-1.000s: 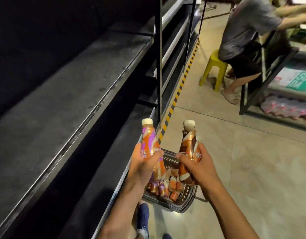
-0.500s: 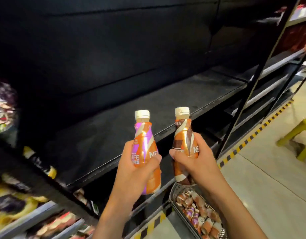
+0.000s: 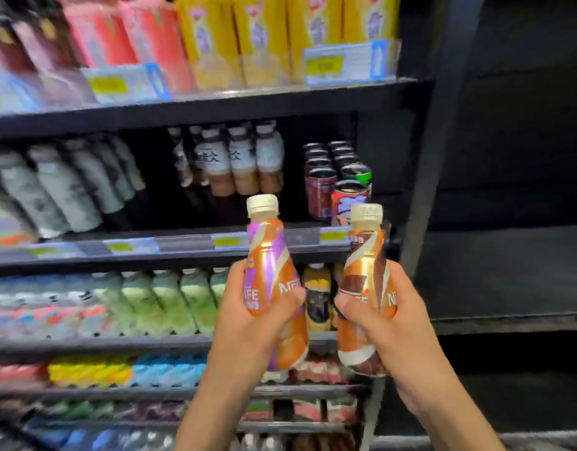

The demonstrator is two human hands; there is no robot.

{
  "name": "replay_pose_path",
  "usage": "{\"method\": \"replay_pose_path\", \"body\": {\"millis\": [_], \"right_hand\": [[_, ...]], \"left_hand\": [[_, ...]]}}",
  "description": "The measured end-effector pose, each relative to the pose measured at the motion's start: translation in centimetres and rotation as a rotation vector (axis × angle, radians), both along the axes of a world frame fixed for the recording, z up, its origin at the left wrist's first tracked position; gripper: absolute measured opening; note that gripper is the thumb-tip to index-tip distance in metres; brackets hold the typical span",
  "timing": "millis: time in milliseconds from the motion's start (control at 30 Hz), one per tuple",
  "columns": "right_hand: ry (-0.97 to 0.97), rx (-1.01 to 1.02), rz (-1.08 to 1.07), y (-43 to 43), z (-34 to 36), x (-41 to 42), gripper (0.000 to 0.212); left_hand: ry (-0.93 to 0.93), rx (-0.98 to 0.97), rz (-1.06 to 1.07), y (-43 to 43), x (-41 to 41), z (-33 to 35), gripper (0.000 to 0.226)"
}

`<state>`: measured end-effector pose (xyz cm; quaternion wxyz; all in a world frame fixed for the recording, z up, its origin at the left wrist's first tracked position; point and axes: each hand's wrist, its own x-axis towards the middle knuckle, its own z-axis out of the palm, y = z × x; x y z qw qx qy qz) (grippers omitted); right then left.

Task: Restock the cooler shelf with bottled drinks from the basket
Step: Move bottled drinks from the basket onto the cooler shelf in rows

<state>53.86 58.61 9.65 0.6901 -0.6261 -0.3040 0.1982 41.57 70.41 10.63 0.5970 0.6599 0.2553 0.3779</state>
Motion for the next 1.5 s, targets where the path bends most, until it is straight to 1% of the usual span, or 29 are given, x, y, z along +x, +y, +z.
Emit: {"method": "replay_pose_path", "body": {"millis": [167,333,367,467,667,733,767,867,900,933,1000,1033,1067,1167,1233,1300,1367,1400,1467,1500], "right_hand": [[-0.006,0.029,0.131,8.1,0.9,-6.4,0.028],[-0.048,0.025,0.215,14.6,3.0,-8.7,0.029],[-0.061,0.017,0.225,15.9,3.4,-8.7,0.030],[-0.104,-0.007,0.213,19.8,4.6,-8.1,0.028],[-0.184,-0.088,0.172,26.4,6.6,-6.0,0.030],[-0.193,-0.134,0.147,28.9,6.8,-5.1,0.032],[-0.194,-0.163,0.122,30.2,6.7,-4.6,0.035],[-0.223,-0.250,0.063,33.4,6.8,-3.2,0.047],[-0.246,-0.290,0.048,34.6,6.8,-2.7,0.047],[-0.266,-0.312,0.033,35.4,7.0,-2.4,0.047],[-0.316,-0.263,0.017,37.2,7.2,-1.9,0.058],[-0.351,-0.250,-0.005,38.1,7.2,-1.5,0.061],[-0.400,-0.264,-0.023,38.6,7.3,-1.3,0.059],[-0.496,-0.371,-0.029,39.9,7.2,-0.3,0.053],[-0.552,-0.408,-0.049,40.8,7.0,0.2,0.049],[-0.576,-0.427,-0.064,41.6,6.7,0.4,0.050],[-0.588,-0.454,-0.078,42.5,6.2,0.6,0.059],[-0.588,-0.465,-0.086,42.8,5.9,0.5,0.062],[-0.596,-0.462,-0.114,43.5,5.5,0.4,0.061],[-0.616,-0.460,-0.141,43.9,5.3,0.3,0.060]], "left_hand": [[-0.012,0.004,0.105,6.7,-7.1,0.7,0.036],[-0.052,-0.085,0.099,12.5,-10.3,2.1,0.049],[-0.068,-0.105,0.084,13.8,-10.4,2.4,0.050],[-0.075,-0.112,0.057,17.7,-10.1,3.3,0.042],[-0.036,-0.054,-0.007,25.0,-7.6,4.9,0.047],[0.006,-0.026,-0.009,27.3,-6.6,5.2,0.045],[0.021,-0.018,-0.012,28.3,-6.1,5.3,0.045],[0.068,-0.026,0.023,31.5,-4.5,5.3,0.058],[0.065,-0.056,0.038,32.5,-3.8,5.5,0.053],[0.054,-0.112,0.054,33.8,-2.8,5.3,0.044],[0.033,-0.205,0.062,36.4,-0.8,5.3,0.024],[0.052,-0.213,0.087,37.7,0.3,5.2,0.023],[0.073,-0.214,0.125,38.8,1.0,4.9,0.030],[0.150,-0.186,0.221,41.1,1.9,3.6,0.071],[0.203,-0.079,0.173,41.6,1.6,2.9,0.081],[0.199,-0.019,0.101,41.9,1.3,2.7,0.080],[0.212,0.030,0.047,42.7,1.4,2.3,0.073],[0.217,0.056,0.025,43.1,1.5,2.1,0.072],[0.222,0.068,-0.006,43.8,1.7,1.8,0.073],[0.237,0.093,-0.017,44.0,1.8,1.8,0.068]]}}
